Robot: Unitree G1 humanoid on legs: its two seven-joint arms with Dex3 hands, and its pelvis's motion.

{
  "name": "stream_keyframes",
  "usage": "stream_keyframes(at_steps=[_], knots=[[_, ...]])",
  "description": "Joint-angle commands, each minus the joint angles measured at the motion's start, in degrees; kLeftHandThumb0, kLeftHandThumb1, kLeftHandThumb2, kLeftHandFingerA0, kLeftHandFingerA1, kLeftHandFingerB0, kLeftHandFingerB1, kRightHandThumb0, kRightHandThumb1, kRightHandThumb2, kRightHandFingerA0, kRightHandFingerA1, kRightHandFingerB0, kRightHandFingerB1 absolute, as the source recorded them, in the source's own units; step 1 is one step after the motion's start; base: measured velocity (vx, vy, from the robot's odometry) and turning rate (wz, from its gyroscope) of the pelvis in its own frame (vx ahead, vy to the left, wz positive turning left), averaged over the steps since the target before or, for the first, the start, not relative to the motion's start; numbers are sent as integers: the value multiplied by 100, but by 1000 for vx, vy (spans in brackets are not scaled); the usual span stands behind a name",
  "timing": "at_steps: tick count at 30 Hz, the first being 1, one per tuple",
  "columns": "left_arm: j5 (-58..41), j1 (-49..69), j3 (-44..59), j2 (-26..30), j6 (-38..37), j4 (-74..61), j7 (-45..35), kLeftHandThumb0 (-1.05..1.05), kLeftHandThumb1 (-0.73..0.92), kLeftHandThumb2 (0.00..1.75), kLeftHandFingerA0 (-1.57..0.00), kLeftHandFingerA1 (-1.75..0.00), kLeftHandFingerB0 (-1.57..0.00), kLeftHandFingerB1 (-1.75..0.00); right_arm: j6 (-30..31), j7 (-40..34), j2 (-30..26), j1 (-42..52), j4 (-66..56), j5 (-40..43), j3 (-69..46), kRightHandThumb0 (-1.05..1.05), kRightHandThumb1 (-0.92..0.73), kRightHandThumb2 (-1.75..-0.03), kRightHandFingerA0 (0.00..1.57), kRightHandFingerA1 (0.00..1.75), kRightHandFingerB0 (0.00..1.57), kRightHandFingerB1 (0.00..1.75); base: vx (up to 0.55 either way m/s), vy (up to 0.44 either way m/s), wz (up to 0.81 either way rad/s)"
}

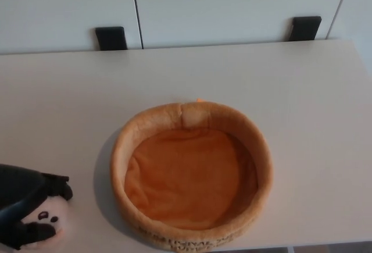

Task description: The robot walks towards a table in front, picks a dumpling toy with left hand and puts it in an orange round plate

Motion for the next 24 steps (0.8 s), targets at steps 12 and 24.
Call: stream_keyframes(at_steps=[12,24], knots=[[-367,441,510,-455,-645,-66,1197,-23,82,65,-74,-146,-70,-110,42,121,-121,-231,2,18,-25,-29,-64,-59,76,46,60,40,0,0,0],[-1228,153,1962,-814,-432,-2425,612,-14,76,63,-91,-151,-89,-88,91,81,-156,-311,15,-13,5,-32,-50,-85,73,64,51,55,0,0,0]])
